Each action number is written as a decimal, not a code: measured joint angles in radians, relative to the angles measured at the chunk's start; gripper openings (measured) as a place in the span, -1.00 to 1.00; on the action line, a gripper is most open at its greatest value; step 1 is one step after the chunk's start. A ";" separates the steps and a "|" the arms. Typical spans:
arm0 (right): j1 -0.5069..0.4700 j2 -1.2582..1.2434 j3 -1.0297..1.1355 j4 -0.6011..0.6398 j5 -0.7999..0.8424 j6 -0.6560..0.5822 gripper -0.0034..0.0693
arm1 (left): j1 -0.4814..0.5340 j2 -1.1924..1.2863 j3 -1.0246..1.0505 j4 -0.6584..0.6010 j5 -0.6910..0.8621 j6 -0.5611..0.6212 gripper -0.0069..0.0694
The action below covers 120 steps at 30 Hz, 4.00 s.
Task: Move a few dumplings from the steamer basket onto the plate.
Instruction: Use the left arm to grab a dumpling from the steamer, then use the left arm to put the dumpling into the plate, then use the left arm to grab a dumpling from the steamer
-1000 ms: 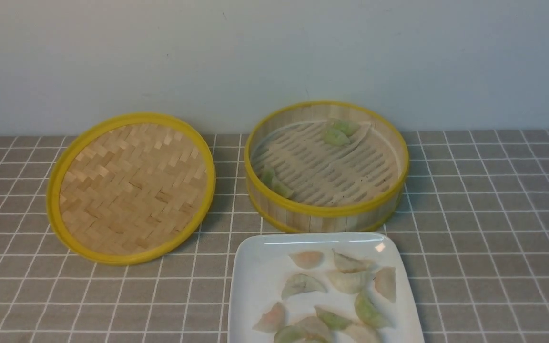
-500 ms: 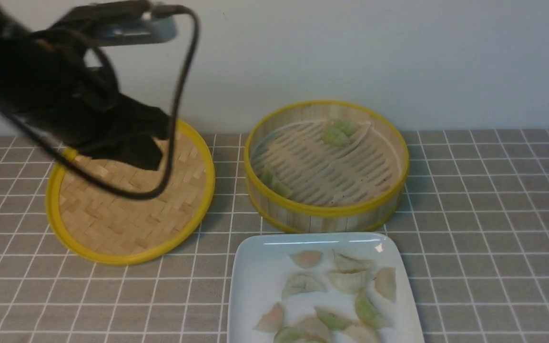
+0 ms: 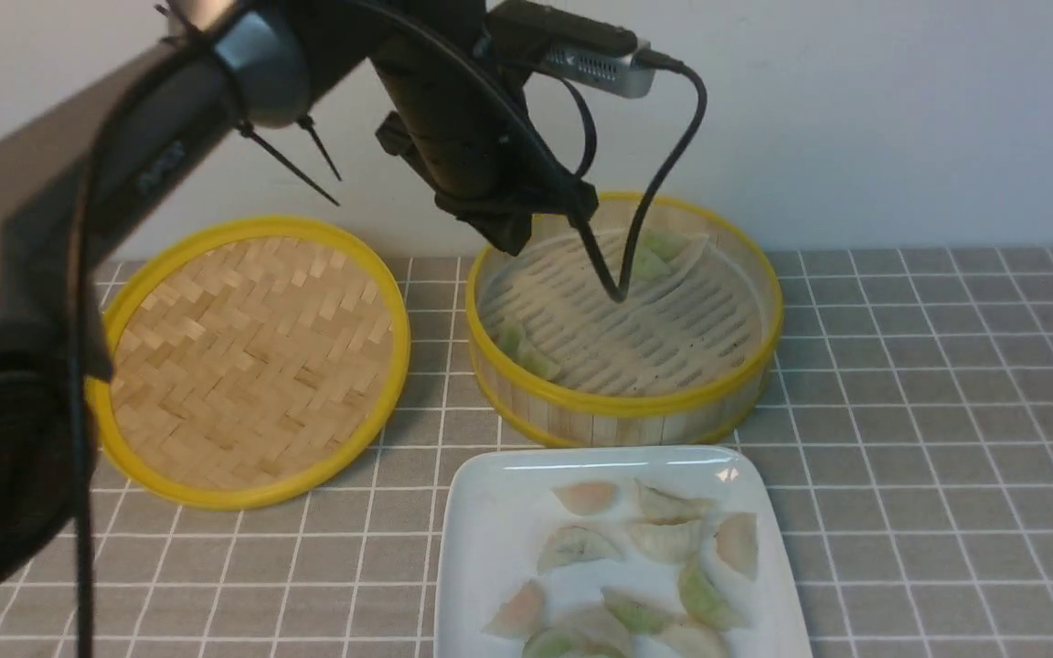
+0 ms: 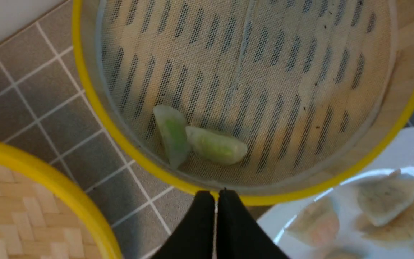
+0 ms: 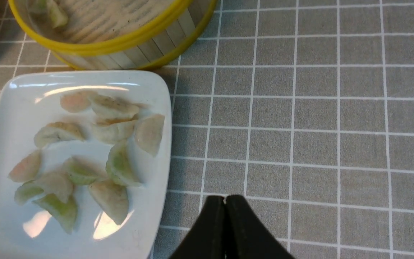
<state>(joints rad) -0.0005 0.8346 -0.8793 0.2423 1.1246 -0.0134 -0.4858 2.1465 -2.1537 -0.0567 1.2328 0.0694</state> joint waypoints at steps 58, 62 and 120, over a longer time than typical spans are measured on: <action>0.000 0.000 0.000 0.058 0.000 -0.024 -0.94 | -0.002 0.223 -0.312 0.009 0.009 -0.035 -0.35; 0.000 0.000 0.000 0.060 0.000 -0.024 -0.94 | -0.009 0.092 -0.187 -0.064 0.008 -0.034 -0.35; 0.000 0.000 0.000 0.060 0.015 -0.073 -0.94 | -0.072 0.243 -0.022 0.085 -0.081 -0.133 0.55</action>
<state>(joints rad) -0.0005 0.8346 -0.8797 0.3027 1.1398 -0.0867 -0.5576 2.3899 -2.1757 0.0284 1.1518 -0.0638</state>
